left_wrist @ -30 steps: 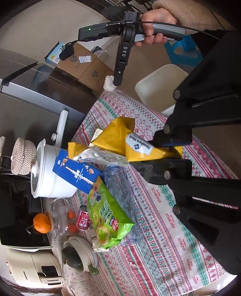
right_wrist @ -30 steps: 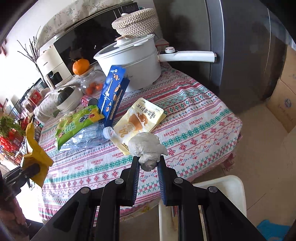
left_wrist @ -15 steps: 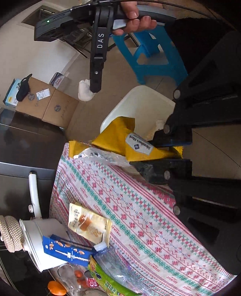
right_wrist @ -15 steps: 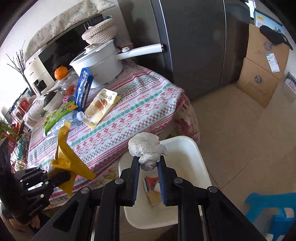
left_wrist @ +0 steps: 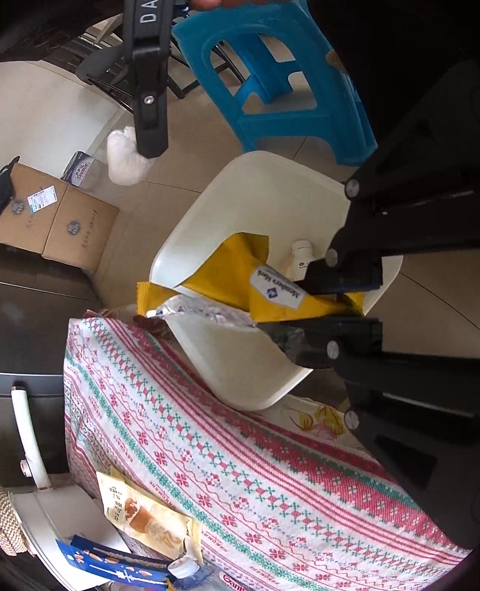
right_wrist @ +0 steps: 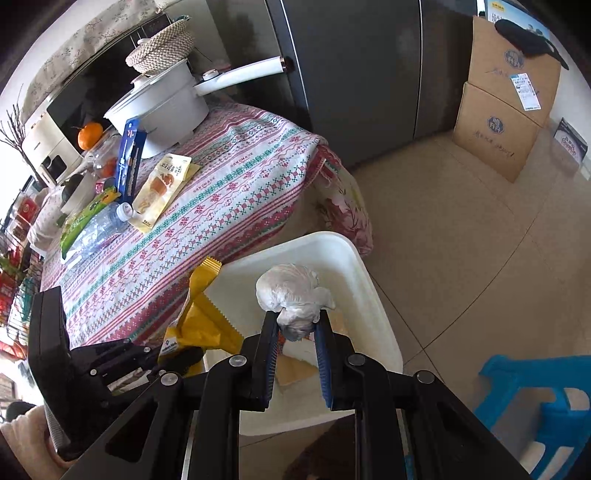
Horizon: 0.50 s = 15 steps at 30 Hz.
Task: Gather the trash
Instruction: 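Carry both items over the white bin and open both tools to drop them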
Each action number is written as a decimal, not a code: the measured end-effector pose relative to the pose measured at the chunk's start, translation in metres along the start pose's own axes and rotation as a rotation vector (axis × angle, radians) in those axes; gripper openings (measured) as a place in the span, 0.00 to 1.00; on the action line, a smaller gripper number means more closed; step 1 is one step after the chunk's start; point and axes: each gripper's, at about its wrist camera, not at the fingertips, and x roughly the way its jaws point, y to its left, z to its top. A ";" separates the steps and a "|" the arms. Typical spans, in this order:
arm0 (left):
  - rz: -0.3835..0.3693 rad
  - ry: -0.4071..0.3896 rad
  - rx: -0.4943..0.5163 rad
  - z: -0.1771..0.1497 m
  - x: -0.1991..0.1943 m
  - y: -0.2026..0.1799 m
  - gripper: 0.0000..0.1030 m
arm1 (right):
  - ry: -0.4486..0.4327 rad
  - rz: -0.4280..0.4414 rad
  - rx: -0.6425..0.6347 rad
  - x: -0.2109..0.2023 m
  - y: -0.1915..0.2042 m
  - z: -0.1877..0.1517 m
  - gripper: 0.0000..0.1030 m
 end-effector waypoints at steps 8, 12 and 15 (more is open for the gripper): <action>-0.006 0.003 -0.005 0.002 0.014 0.007 0.10 | 0.049 -0.021 0.007 0.016 -0.005 -0.006 0.19; -0.012 -0.005 0.004 0.003 0.015 0.007 0.10 | 0.062 -0.026 0.009 0.021 -0.006 -0.008 0.20; -0.017 -0.017 0.011 0.004 0.013 0.007 0.11 | 0.071 -0.031 0.012 0.023 -0.007 -0.009 0.20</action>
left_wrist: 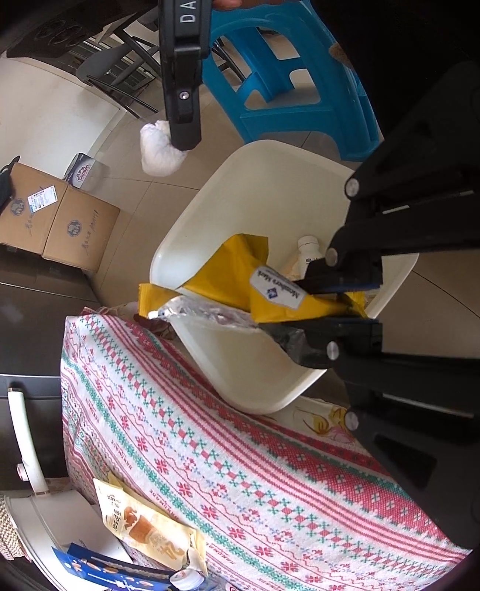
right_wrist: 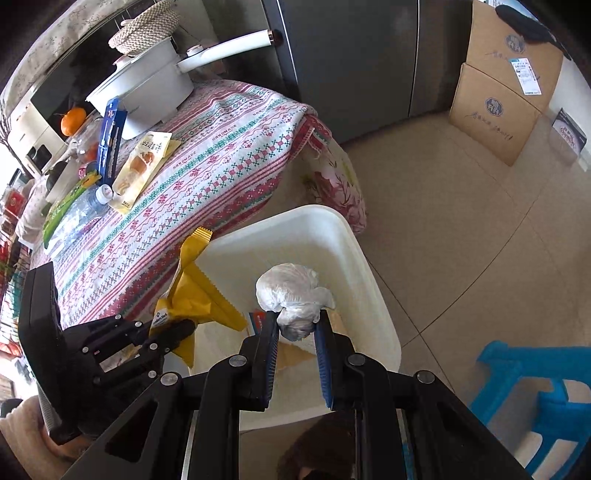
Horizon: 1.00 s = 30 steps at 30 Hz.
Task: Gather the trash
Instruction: 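Carry both items over the white bin and open both tools to drop them, then move both tools back toward the table over the green chip bag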
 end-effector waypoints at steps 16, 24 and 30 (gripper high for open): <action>0.110 -0.042 -0.064 0.006 -0.041 0.015 0.74 | 0.044 -0.008 -0.020 0.015 0.006 0.000 0.20; 0.176 -0.050 -0.112 0.002 -0.063 0.035 0.82 | 0.137 -0.015 -0.009 0.046 0.004 -0.003 0.20; 0.195 -0.049 -0.153 -0.004 -0.073 0.051 0.83 | 0.186 -0.045 -0.006 0.065 -0.001 -0.006 0.20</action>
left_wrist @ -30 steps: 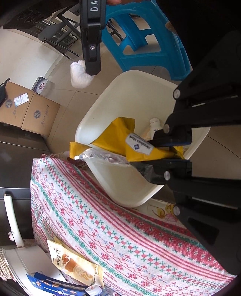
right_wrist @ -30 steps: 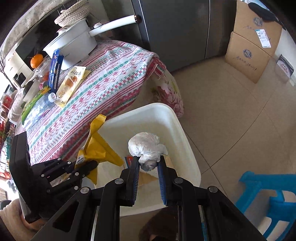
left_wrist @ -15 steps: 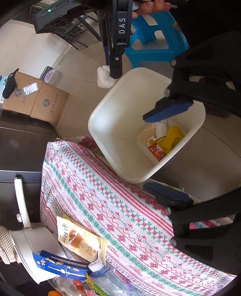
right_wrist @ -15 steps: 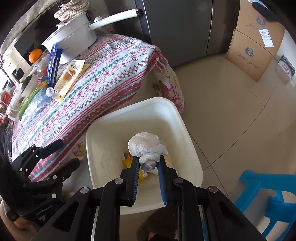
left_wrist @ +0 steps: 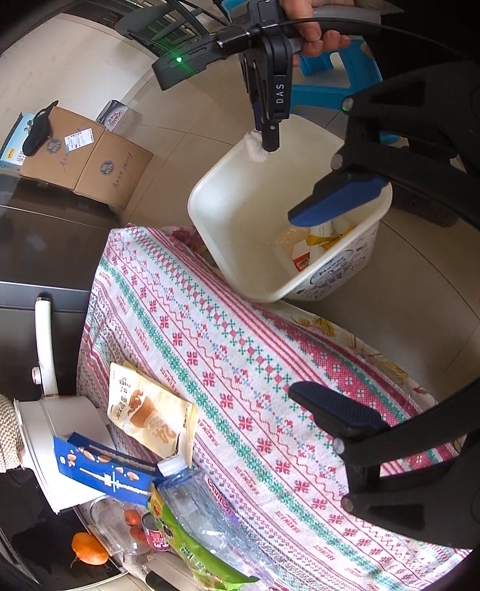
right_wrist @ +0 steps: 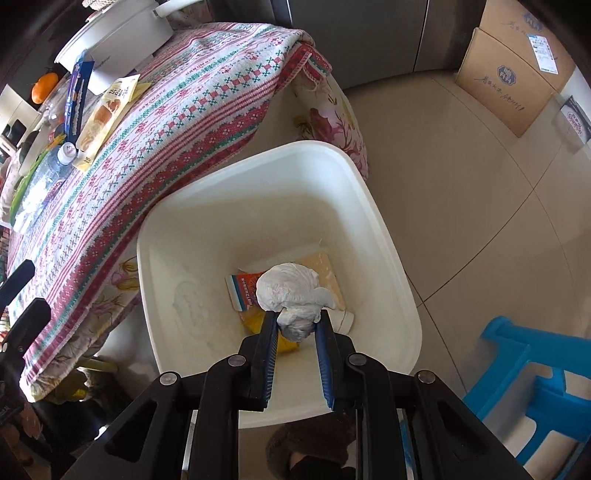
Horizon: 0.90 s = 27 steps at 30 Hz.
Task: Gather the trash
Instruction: 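Move both tools back toward the table over the green chip bag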
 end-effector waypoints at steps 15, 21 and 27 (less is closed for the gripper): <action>0.019 0.002 -0.026 0.002 -0.007 0.013 0.87 | -0.028 0.044 0.075 -0.012 -0.005 0.005 0.56; 0.032 -0.002 -0.044 0.007 -0.017 0.026 0.88 | -0.098 0.050 0.070 -0.035 0.004 0.008 0.65; 0.076 -0.003 -0.087 0.019 -0.034 0.064 0.88 | -0.168 0.071 0.073 -0.057 0.013 0.015 0.70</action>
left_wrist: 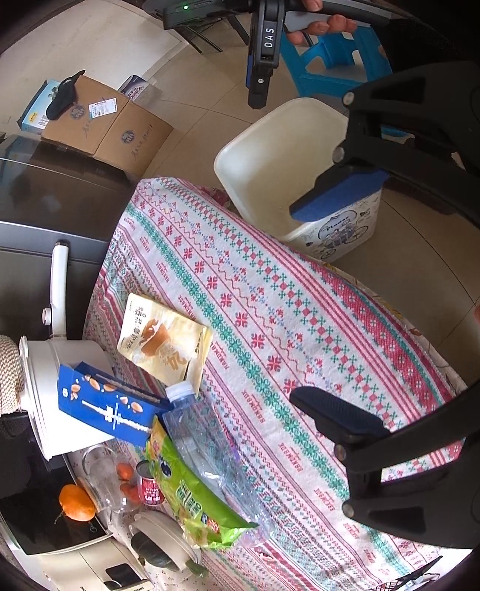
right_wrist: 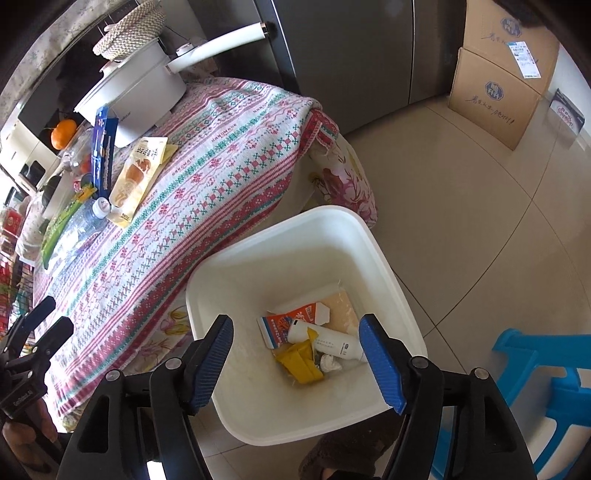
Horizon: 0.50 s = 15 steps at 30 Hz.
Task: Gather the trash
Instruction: 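Move both tools back toward the table over the green chip bag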
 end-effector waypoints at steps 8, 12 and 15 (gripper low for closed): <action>0.150 0.000 -0.062 0.029 -0.024 0.081 0.88 | -0.056 0.018 -0.020 -0.011 0.023 0.015 0.71; 0.155 -0.010 -0.164 0.038 -0.031 0.133 0.88 | -0.066 0.016 -0.044 -0.011 0.035 0.020 0.72; 0.145 -0.017 -0.240 0.041 -0.028 0.168 0.88 | -0.064 0.012 -0.050 -0.008 0.042 0.023 0.72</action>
